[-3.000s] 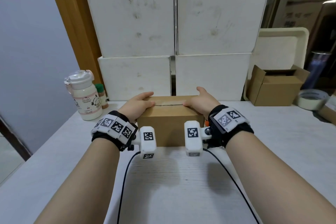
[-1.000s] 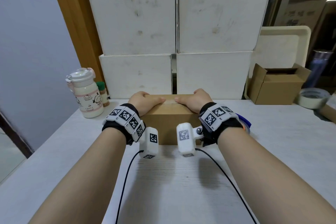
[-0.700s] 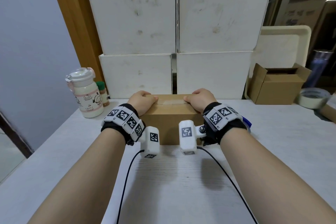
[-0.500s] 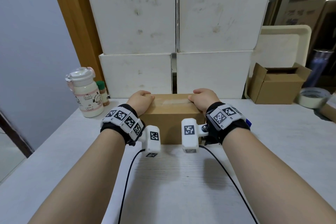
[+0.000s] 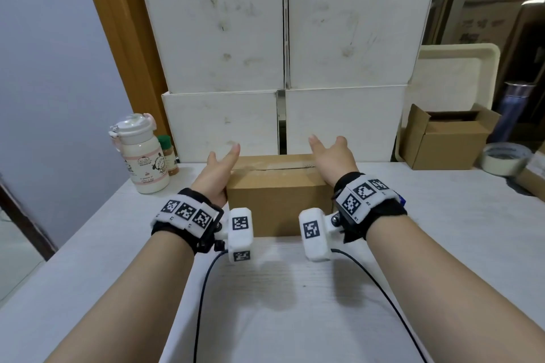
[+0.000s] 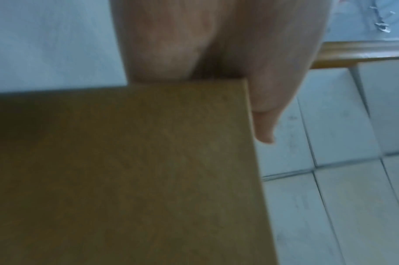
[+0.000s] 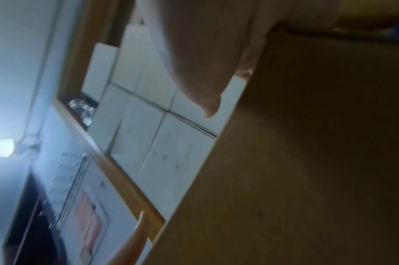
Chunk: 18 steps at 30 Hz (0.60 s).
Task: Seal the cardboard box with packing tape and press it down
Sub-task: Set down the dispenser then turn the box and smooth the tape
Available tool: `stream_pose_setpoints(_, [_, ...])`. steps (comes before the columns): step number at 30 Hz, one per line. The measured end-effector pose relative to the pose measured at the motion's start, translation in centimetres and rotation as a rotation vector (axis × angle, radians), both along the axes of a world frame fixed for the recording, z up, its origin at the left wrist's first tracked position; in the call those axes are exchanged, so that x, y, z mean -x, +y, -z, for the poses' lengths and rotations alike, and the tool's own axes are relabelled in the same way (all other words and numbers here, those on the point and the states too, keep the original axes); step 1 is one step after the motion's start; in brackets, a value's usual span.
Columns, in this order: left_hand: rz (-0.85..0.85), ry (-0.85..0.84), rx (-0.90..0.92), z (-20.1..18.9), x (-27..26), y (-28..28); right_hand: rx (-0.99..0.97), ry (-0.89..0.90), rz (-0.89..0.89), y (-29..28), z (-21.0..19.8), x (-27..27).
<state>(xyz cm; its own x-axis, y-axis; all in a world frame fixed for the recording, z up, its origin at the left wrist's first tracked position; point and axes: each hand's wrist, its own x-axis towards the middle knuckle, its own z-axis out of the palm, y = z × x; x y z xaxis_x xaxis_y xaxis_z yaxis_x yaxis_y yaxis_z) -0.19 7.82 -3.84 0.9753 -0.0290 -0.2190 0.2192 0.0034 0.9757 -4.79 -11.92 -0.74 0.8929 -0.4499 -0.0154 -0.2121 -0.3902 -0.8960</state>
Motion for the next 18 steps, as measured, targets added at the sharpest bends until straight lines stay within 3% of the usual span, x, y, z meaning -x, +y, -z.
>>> stream_pose_setpoints(6, [0.081,-0.002,-0.062,-0.5,0.7,-0.5,0.069,0.096,-0.079,0.7,-0.2,1.0])
stream_pose_setpoints(11, [0.050,-0.084,-0.293,-1.1,2.2,-1.7,0.209,0.158,-0.149,1.1,0.5,1.1])
stream_pose_setpoints(14, [0.070,-0.113,-0.255,-1.4,2.5,-1.5,0.204,0.150,-0.157,0.3,0.5,1.1])
stream_pose_setpoints(18, [-0.023,-0.127,-0.085,-0.8,2.8,-1.3,0.162,0.105,-0.162,-0.6,0.6,1.3])
